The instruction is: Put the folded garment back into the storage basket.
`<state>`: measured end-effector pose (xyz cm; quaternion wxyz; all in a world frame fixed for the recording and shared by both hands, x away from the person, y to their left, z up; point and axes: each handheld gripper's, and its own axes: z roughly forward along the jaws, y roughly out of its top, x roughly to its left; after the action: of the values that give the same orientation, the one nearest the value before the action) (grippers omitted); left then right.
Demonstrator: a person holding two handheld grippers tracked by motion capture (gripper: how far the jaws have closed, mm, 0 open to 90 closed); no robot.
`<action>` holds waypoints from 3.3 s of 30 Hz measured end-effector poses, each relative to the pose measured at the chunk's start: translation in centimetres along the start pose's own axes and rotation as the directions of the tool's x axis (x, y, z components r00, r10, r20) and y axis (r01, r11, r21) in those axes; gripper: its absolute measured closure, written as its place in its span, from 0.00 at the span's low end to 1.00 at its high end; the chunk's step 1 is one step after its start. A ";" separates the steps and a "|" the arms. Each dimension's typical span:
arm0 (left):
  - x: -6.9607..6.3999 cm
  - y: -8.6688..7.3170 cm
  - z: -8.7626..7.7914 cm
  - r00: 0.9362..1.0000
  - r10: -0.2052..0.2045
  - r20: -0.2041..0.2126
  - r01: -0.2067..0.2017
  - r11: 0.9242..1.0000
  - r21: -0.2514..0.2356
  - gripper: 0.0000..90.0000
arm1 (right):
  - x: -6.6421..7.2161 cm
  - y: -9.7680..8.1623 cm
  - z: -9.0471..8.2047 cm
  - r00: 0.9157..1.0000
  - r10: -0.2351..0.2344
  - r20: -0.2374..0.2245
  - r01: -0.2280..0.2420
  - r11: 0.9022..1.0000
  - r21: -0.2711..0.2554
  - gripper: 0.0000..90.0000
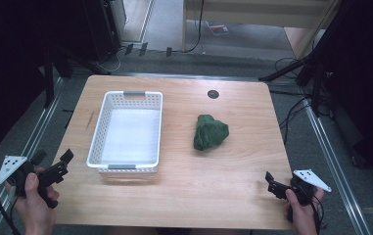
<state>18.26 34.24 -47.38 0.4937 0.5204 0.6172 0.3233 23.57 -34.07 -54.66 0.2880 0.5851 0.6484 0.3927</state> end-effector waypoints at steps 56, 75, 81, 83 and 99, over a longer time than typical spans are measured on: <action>-15.6 2.6 7.9 0.962 0.116 0.248 -0.140 0.987 0.084 0.09 | -0.1 0.0 -0.1 1.000 0.006 -0.008 -0.006 1.000 -0.003 0.00; -22.4 0.9 11.3 0.932 0.149 0.330 -0.203 0.970 0.134 0.09 | -0.1 0.0 -0.1 1.000 0.005 -0.015 -0.005 1.000 -0.006 0.00; -25.0 0.2 12.5 0.925 0.167 0.341 -0.231 0.961 0.155 0.09 | -0.1 0.0 -0.1 1.000 0.006 -0.016 -0.006 1.000 -0.006 0.00; -25.7 0.0 13.0 0.923 0.172 0.344 -0.239 0.957 0.163 0.09 | -0.1 0.0 -0.1 1.000 0.006 -0.016 -0.006 1.000 -0.005 0.00; -29.5 -2.2 16.3 0.921 0.160 0.356 -0.255 0.937 0.239 0.09 | -0.2 0.0 -0.1 1.000 0.011 -0.022 -0.011 1.000 -0.006 0.00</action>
<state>32.12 3.47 -46.33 0.4741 0.6950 0.5056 0.1912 23.53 -34.25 -54.65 0.2804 0.5835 0.6471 0.4028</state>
